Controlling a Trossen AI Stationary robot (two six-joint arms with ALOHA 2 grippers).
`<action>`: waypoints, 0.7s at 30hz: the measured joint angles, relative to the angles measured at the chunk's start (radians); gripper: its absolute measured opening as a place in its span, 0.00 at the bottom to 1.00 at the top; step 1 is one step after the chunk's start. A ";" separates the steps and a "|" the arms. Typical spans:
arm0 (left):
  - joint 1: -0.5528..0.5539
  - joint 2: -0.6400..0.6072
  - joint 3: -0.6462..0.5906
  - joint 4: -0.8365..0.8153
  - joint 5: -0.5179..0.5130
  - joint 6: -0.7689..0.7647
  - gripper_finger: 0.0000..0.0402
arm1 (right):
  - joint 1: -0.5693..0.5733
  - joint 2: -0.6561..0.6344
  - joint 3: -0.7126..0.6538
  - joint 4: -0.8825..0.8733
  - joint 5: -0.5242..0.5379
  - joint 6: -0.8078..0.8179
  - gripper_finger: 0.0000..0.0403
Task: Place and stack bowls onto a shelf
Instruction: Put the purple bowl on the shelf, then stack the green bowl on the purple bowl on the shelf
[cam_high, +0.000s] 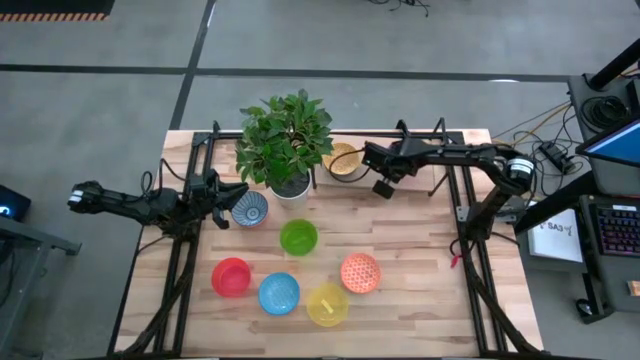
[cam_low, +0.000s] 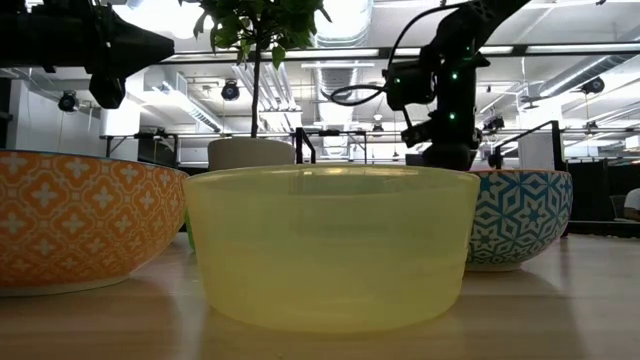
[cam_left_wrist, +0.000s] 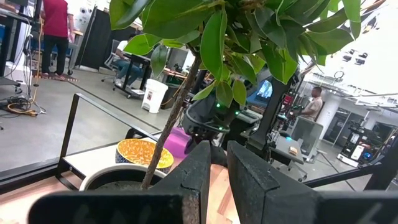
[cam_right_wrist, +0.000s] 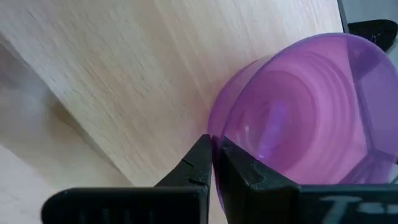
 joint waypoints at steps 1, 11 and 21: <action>0.000 0.000 0.000 0.000 0.000 0.000 0.09 | 0.000 0.000 -0.003 0.003 0.000 0.000 0.04; 0.000 0.000 0.000 0.001 0.000 -0.011 0.09 | 0.002 -0.012 0.012 0.000 0.006 0.035 0.27; 0.000 0.000 0.000 0.009 0.000 -0.026 0.09 | 0.037 -0.153 0.057 -0.035 -0.009 0.116 0.40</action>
